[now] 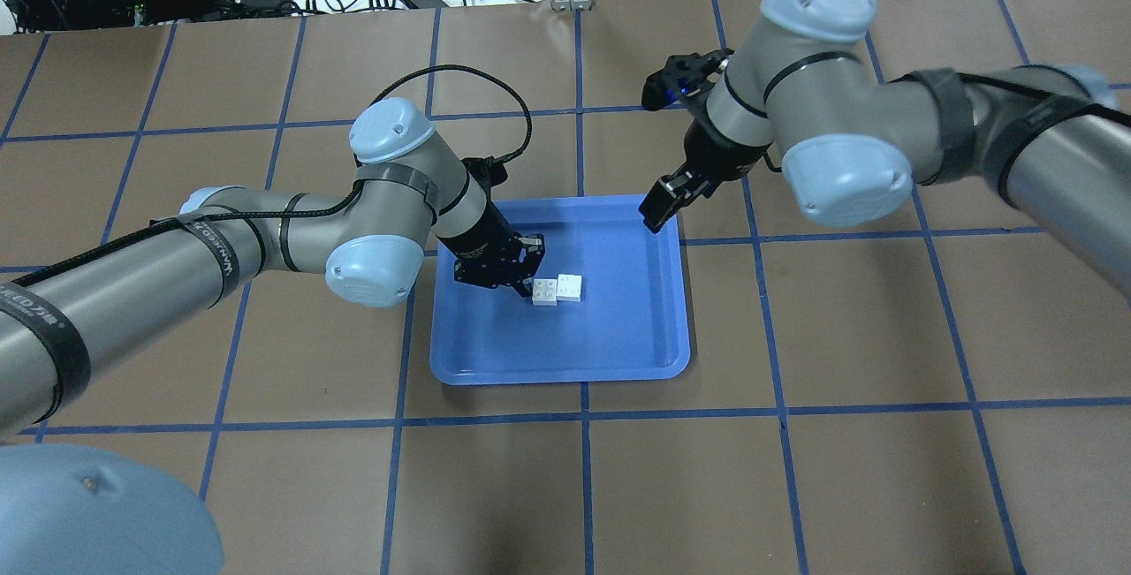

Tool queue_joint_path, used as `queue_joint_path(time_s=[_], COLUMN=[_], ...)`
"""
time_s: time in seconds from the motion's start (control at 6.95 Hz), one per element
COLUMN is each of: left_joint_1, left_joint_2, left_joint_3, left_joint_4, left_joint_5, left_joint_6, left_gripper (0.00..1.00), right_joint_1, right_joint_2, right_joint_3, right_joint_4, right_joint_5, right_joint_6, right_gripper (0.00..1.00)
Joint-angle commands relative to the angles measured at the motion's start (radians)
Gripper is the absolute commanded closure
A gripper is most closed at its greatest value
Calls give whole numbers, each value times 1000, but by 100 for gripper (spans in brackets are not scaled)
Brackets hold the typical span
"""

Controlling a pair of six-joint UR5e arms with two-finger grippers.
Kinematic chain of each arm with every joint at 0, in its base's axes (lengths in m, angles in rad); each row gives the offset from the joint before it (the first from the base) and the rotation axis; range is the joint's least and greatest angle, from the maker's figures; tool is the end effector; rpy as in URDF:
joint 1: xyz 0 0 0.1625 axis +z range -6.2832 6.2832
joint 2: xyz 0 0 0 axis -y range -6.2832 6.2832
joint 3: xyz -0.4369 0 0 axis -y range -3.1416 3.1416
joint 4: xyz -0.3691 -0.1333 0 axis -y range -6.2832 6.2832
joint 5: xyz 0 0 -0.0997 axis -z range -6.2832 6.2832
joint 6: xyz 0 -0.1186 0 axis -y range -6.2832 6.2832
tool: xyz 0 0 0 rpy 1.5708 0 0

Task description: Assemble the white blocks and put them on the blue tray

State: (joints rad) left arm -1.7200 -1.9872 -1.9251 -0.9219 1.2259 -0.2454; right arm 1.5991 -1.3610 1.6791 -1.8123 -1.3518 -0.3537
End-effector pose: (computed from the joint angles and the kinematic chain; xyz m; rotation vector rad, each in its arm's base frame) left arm -0.2498 -0.4953 0.1820 0.1652 -2.8107 -0.2645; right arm 0.1741 -0.5274 0.3513 -0.5409 2.8620 0.0583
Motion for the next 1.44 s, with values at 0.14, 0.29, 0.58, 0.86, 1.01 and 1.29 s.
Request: queue_joint_path(time_s=[0.14, 0.29, 0.58, 0.86, 1.01, 1.29], left_joint_1=[-15, -15, -18, -18, -17, -16], left_joint_2=[-1, -1, -1, -1, 1, 1], left_joint_3=[0, 0, 0, 5, 5, 5], left_joint_4=[2, 2, 2, 5, 3, 6], left_joint_5=[0, 0, -2, -3, -3, -5], left_joint_6=[-12, -12, -14, -23, -25, -69], left_gripper=[100, 100, 100, 100, 100, 100], right_joint_1=[-39, -42, -45, -48, -44, -45], right_joint_2=[-65, -85, -118, -124, -139, -144], right_joint_3=[-114, -125, -121, -119, -115, -111], right_joint_4=[215, 252, 242, 248, 246, 243], right_joint_5=[-95, -148, -176, -181, -214, -247], right_joint_6=[306, 417, 429, 438, 438, 440], right_gripper=[0, 0, 0, 0, 0, 0])
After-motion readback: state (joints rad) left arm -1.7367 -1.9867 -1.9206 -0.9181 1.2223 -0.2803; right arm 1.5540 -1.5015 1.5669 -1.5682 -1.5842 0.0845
